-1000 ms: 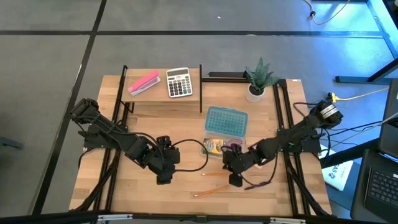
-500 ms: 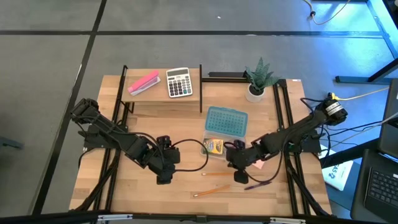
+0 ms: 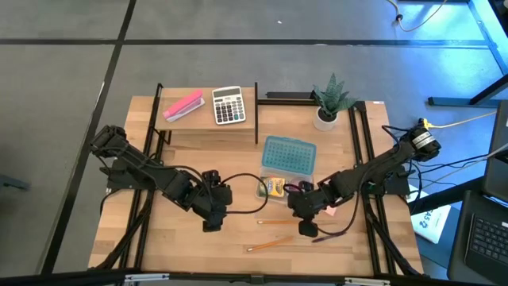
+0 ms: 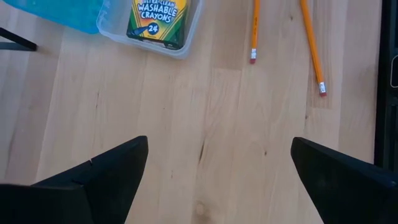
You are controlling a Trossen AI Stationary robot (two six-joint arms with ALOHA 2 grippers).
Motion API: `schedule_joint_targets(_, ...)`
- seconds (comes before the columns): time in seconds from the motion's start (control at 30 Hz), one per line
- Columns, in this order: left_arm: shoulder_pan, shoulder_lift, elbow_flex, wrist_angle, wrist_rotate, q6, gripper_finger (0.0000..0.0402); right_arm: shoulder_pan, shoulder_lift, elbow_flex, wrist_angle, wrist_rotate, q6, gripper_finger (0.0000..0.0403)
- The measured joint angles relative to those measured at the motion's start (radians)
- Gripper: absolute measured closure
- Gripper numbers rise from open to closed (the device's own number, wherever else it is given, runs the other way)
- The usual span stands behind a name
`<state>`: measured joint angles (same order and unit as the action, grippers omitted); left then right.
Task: Pack school essentials
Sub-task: Put the top pencil into the supply box
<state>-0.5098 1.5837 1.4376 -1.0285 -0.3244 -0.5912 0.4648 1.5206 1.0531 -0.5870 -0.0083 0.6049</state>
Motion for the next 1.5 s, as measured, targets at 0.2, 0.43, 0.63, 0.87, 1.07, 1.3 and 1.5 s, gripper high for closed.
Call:
schedule_joint_targets(0.2, 0.000, 0.000, 0.000, 0.005, 0.000, 0.001, 0.0012, -0.013, 0.028, 0.000, -0.012, -0.091, 0.048, 0.0382)
schedule_joint_targets(0.43, 0.000, 0.000, 0.000, 0.047, 0.000, 0.044, 0.0012, -0.013, 0.061, -0.002, -0.003, -0.099, 0.020, 0.0322)
schedule_joint_targets(0.63, 0.000, 0.000, 0.000, 0.058, 0.000, 0.052, 0.0012, -0.011, 0.115, -0.002, 0.084, -0.091, -0.169, 0.0297)
schedule_joint_targets(0.87, 0.000, 0.000, 0.000, 0.062, 0.000, 0.052, 0.0012, -0.011, 0.204, -0.001, 0.104, -0.080, -0.244, 0.0295)
schedule_joint_targets(1.07, 0.000, 0.000, 0.000, 0.065, 0.000, 0.052, 0.0012, -0.011, 0.257, -0.002, 0.135, -0.072, -0.245, 0.0295)
schedule_joint_targets(1.3, 0.000, 0.000, 0.000, 0.072, 0.000, 0.051, 0.0012, -0.011, 0.308, -0.002, 0.146, -0.072, -0.244, 0.0295)
schedule_joint_targets(1.5, 0.000, 0.000, 0.000, 0.074, 0.000, 0.052, 0.0012, -0.011, 0.338, 0.002, 0.152, -0.067, -0.238, 0.0295)
